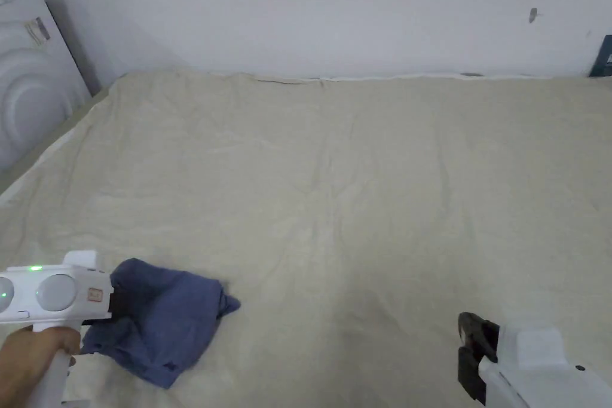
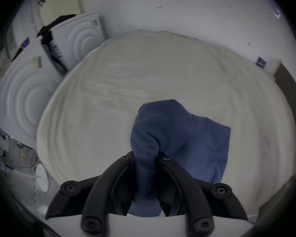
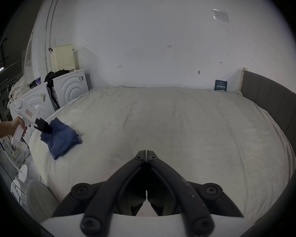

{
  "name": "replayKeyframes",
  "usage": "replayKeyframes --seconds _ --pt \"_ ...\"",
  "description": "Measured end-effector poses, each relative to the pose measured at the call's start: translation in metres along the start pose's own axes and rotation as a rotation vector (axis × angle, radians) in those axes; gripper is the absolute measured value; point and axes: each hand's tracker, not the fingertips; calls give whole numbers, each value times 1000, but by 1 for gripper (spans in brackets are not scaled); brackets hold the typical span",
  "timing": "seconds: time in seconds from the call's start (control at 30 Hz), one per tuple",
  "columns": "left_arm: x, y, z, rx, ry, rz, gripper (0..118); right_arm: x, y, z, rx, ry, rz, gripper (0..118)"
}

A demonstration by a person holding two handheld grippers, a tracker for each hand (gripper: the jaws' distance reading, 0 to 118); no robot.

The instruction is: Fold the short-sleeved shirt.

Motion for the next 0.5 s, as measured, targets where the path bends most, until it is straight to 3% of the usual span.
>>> replayKeyframes --seconds 0.2,0.33,0.37,0.4,0.43,0.47,0.5 --pt "-60 3 -23 -64 147 67 23 -8 12 -22 -11 12 14 1" --pt "-66 0 -26 -64 133 96 28 -8 20 -24 -8 0 13 1" --pt "-64 -1 -25 -64 130 101 38 -5 21 -24 -6 -3 8 1" --pt "-61 -2 -24 -65 133 100 59 -4 22 -24 -4 -4 5 1" --pt "-61 2 -24 -71 138 98 92 -2 23 -22 -1 -4 2 1" --pt "-58 1 -20 -71 136 102 112 0 25 -20 5 -9 5 1" --pt "-55 1 -14 -64 137 114 118 1 26 -17 11 -14 9 1"
